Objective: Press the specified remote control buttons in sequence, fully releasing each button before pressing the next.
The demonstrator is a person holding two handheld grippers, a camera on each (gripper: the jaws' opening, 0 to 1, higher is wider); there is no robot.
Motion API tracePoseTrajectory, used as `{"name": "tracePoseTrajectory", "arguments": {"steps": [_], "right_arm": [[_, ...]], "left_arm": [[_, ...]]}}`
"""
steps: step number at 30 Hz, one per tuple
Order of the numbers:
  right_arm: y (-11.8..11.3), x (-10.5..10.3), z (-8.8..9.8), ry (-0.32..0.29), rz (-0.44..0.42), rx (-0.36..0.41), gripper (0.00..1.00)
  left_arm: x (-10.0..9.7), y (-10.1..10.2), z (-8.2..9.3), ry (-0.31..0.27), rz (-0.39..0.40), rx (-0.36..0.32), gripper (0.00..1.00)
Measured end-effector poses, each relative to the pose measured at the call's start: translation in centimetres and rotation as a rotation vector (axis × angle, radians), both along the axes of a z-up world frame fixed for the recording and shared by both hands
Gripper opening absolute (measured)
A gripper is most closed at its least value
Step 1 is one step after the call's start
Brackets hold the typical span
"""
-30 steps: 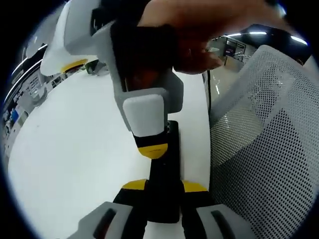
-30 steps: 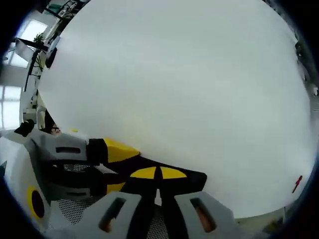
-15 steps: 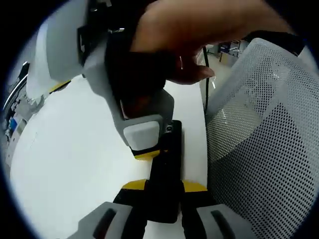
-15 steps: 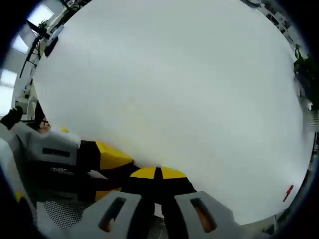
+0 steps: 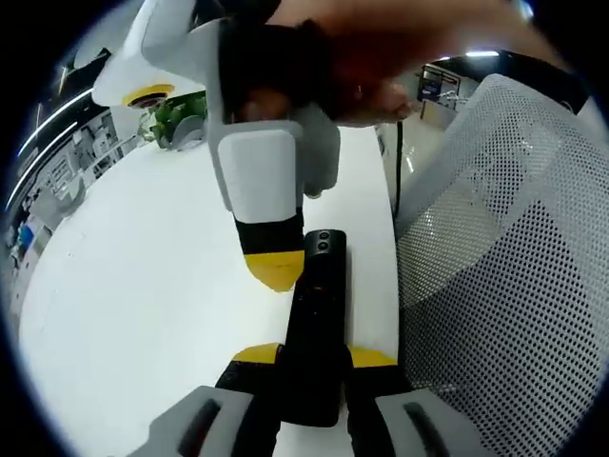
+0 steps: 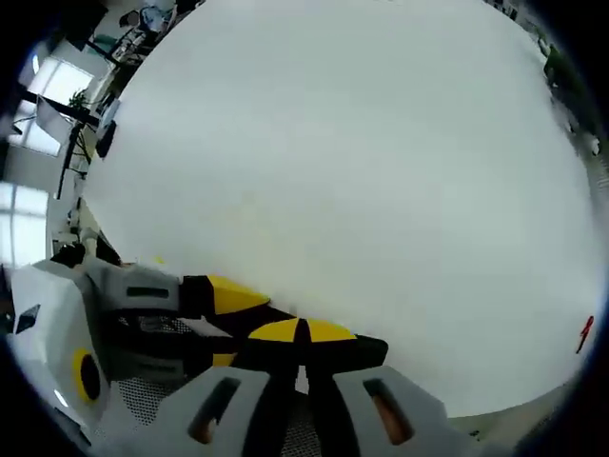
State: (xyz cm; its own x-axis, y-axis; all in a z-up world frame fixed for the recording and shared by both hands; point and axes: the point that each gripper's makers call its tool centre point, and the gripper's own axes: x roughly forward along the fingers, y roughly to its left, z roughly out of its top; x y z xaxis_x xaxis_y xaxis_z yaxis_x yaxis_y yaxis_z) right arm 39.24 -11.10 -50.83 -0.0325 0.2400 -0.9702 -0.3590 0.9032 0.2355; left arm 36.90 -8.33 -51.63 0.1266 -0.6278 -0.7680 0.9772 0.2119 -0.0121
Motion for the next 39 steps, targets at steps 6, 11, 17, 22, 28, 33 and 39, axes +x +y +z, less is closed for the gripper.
{"name": "tracePoseTrajectory", "arguments": {"steps": [6,11,17,22,28,33,39], "right_arm": [[-0.5,-0.8,0.5,-0.009,0.011,-0.007,0.00],[-0.2,-1.7,0.7,0.009,-0.006,0.015,0.00],[-0.5,-1.8,0.0,0.024,-0.025,0.013,0.00],[-0.2,-2.0,-0.1,0.017,-0.047,0.027,0.00],[-0.4,-1.7,-0.1,-0.006,-0.027,0.014,0.00],[-0.4,-1.3,-0.4,0.000,-0.029,0.012,0.00],[-0.4,-1.5,-0.7,0.022,-0.002,-0.012,0.00]], "left_arm": [[0.2,-0.2,0.1,-0.005,0.008,-0.009,0.25],[0.2,-0.4,0.1,-0.007,0.018,-0.017,0.25],[0.2,-0.4,0.1,-0.007,0.022,-0.020,0.25],[0.2,-0.5,0.1,-0.010,0.025,-0.022,0.25],[0.2,-0.5,0.1,-0.011,0.026,-0.023,0.25],[0.2,-0.5,0.1,-0.012,0.031,-0.026,0.25],[0.2,-0.5,0.1,-0.013,0.026,-0.024,0.25]]}}
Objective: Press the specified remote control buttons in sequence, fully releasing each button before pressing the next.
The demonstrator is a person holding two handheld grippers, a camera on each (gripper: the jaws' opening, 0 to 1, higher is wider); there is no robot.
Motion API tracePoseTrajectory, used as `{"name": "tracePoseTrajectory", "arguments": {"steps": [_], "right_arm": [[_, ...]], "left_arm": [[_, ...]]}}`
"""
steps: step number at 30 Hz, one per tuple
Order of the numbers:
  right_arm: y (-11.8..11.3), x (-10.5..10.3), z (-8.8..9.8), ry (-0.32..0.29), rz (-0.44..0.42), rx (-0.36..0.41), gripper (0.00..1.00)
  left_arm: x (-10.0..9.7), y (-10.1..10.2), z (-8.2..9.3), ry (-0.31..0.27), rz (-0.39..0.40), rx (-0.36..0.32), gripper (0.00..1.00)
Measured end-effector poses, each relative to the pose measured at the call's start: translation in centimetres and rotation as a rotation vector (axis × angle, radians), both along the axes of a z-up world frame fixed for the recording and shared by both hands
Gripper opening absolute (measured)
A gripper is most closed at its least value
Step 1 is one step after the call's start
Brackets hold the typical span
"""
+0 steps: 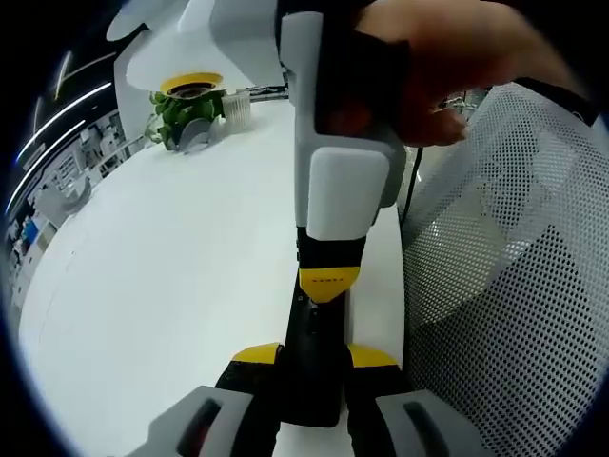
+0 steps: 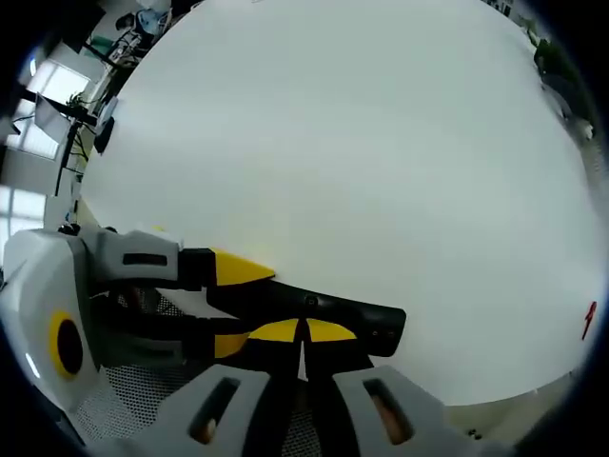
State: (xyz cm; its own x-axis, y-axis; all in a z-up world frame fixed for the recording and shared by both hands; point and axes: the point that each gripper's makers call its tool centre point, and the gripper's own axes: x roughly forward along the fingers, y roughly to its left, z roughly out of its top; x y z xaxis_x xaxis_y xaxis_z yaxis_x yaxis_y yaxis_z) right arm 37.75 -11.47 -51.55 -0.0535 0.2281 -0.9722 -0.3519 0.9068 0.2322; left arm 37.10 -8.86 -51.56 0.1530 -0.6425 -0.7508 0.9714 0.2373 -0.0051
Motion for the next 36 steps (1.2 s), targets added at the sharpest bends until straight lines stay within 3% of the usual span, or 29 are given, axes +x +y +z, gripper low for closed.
{"name": "tracePoseTrajectory", "arguments": {"steps": [7,12,14,17,25,36], "right_arm": [[-0.3,0.1,0.1,-0.035,0.014,-0.011,0.00],[-0.2,0.2,0.2,-0.017,-0.028,0.033,0.00],[0.8,0.8,1.2,-0.035,-0.067,0.103,0.00],[0.5,1.3,1.7,-0.062,-0.053,0.068,0.00],[-0.5,0.3,0.3,-0.046,-0.006,-0.004,0.00],[-0.3,0.6,0.4,-0.035,-0.029,0.017,0.00]], "left_arm": [[0.0,0.0,0.0,0.004,-0.006,-0.001,0.25],[0.0,0.0,0.0,0.004,-0.005,-0.004,0.25],[0.0,0.0,0.0,0.004,-0.006,-0.008,0.25],[0.0,0.0,0.0,0.004,-0.009,-0.004,0.25],[0.1,-0.1,0.0,0.004,-0.004,-0.010,0.25],[0.1,-0.1,-0.1,0.004,-0.004,-0.013,0.25]]}}
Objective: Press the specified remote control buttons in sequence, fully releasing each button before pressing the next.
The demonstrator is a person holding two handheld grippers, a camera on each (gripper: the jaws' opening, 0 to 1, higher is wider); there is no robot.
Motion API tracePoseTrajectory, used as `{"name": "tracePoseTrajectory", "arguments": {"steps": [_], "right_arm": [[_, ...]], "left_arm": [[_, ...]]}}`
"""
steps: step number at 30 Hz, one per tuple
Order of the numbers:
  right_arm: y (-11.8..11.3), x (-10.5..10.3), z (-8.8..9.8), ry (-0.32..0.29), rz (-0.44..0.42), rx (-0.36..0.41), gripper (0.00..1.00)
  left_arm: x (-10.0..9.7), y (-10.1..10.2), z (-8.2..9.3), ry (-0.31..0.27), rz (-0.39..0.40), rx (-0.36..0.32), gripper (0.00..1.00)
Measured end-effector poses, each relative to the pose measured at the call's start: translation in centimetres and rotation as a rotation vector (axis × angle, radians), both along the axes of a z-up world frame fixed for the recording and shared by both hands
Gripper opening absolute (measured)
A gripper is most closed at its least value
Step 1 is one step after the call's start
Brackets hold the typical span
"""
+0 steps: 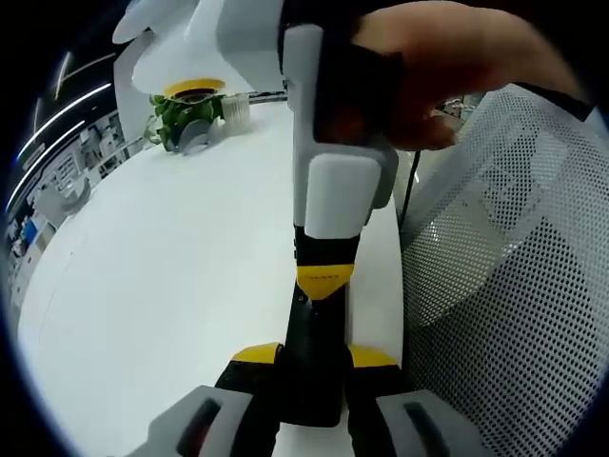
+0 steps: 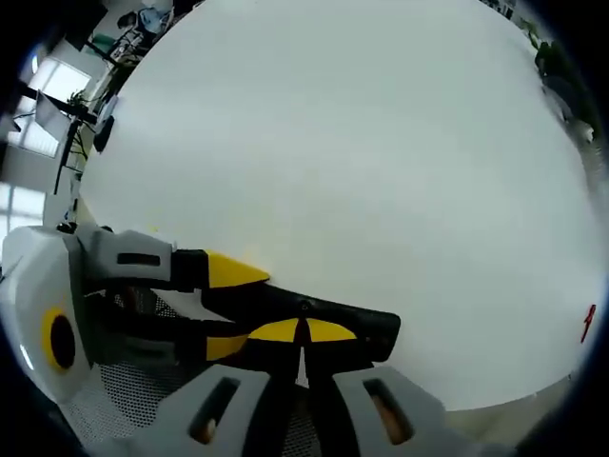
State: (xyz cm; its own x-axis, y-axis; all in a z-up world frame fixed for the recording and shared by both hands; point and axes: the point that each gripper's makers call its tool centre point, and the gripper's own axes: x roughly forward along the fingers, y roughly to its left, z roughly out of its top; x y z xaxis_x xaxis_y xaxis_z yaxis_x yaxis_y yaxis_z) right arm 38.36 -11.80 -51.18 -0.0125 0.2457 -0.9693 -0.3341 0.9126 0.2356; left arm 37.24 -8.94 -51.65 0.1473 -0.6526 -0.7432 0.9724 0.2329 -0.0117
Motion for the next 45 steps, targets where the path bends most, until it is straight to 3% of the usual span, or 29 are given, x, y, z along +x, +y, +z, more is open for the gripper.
{"name": "tracePoseTrajectory", "arguments": {"steps": [8,16,20,25,34,37,45], "right_arm": [[-0.10,-0.18,-0.11,-0.033,-0.059,0.025,0.00],[0.01,0.08,-0.21,-0.083,-0.012,0.043,0.00],[0.08,0.18,-0.20,-0.143,0.050,0.017,0.00],[0.00,0.01,-0.10,-0.196,0.024,0.035,0.00],[-0.02,0.05,-0.08,-0.211,-0.009,0.088,0.00],[-0.07,0.14,-0.09,-0.187,-0.052,0.098,0.00],[-0.31,-0.75,-0.10,-0.144,-0.033,0.076,0.00]], "left_arm": [[-0.02,-0.04,0.00,0.001,0.002,-0.004,0.25],[-0.02,-0.10,0.04,0.002,-0.002,-0.006,0.25],[-0.06,-0.09,0.04,0.001,-0.014,-0.004,0.25],[-0.14,0.32,0.05,0.005,-0.024,0.014,0.25],[-0.31,0.67,0.07,0.007,-0.023,0.024,0.25],[-0.31,0.67,0.06,0.008,-0.022,0.027,0.25],[-0.29,0.63,0.04,0.009,-0.027,0.035,0.25]]}}
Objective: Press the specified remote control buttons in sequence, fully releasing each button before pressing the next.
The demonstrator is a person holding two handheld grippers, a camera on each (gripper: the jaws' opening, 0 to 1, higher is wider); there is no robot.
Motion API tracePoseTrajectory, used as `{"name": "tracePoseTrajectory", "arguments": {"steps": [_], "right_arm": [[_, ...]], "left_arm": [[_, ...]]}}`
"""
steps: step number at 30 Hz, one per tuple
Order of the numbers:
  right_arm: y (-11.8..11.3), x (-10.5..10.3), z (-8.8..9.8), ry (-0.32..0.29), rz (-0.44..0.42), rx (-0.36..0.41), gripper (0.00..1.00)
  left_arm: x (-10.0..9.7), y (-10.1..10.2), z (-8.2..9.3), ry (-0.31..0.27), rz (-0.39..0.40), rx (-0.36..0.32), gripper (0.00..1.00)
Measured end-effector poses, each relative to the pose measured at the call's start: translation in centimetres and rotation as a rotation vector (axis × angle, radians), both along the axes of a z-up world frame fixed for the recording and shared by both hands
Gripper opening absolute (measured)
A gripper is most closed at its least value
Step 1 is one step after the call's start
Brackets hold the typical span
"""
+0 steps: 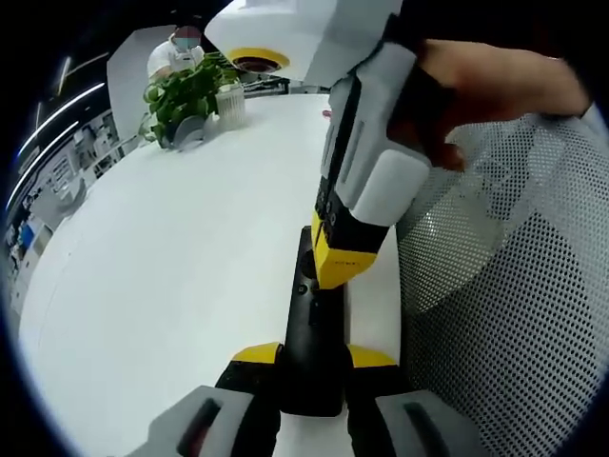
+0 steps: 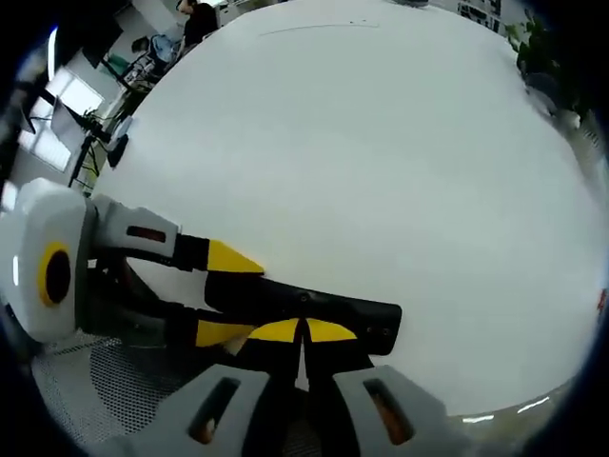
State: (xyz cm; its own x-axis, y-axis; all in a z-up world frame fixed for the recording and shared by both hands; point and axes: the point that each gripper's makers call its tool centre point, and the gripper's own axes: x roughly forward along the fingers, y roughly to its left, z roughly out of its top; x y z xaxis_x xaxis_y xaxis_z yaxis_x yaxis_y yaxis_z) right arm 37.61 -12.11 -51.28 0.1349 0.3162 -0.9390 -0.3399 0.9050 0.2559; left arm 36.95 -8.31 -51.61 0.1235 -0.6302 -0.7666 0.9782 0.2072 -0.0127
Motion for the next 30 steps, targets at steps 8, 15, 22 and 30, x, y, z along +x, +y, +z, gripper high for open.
{"name": "tracePoseTrajectory", "arguments": {"steps": [8,15,22,30], "right_arm": [[0.44,-0.83,-0.13,0.043,0.030,0.005,0.00],[0.15,-0.63,0.03,0.026,0.031,-0.006,0.00],[0.27,-0.70,-0.13,0.018,0.054,-0.021,0.00],[0.34,-0.71,-0.22,-0.054,0.142,-0.086,0.00]], "left_arm": [[0.04,-0.07,0.04,0.000,0.004,-0.004,0.25],[0.09,-0.11,-0.01,0.001,0.006,-0.005,0.25],[0.08,-0.12,-0.04,0.003,0.006,-0.001,0.25],[0.10,-0.14,-0.07,0.006,0.008,-0.003,0.25]]}}
